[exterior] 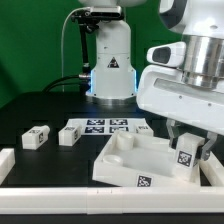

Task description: Assemble one leg

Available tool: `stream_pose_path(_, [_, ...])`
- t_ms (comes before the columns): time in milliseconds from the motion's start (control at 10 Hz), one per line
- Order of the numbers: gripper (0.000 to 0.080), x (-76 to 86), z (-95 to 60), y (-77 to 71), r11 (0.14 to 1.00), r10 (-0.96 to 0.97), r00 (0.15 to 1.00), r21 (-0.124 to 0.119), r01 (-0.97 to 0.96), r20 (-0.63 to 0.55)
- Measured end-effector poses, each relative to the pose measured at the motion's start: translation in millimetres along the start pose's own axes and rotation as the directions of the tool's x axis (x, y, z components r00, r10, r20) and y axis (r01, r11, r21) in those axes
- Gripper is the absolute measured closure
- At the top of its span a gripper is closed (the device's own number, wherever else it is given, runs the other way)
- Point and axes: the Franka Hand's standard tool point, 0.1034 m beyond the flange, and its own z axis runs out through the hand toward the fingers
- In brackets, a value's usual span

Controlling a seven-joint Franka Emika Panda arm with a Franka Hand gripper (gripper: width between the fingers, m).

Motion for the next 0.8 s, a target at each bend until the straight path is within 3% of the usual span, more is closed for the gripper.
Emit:
stream_pose_path(100, [0.0490,3.0,0.8,6.1,0.999,0.044,0.999,-0.020,-0.044,0.000])
stream_pose_path(300, [0.0448,2.4,1.0,5.3,1.000,0.022,1.000,-0.017,-0.022,0.000])
stream_pose_path(400, [0.0260,2.6,1.0,5.4,1.000,0.022,1.000,-0.017,-0.022,0.000])
stream_pose_path(500, [0.0184,2.5,1.0,5.4,1.000,0.022,1.000,-0.017,-0.022,0.000])
stream_pose_path(800, [0.0154,2.5,1.0,5.4,1.000,0.022,1.000,-0.017,-0.022,0.000])
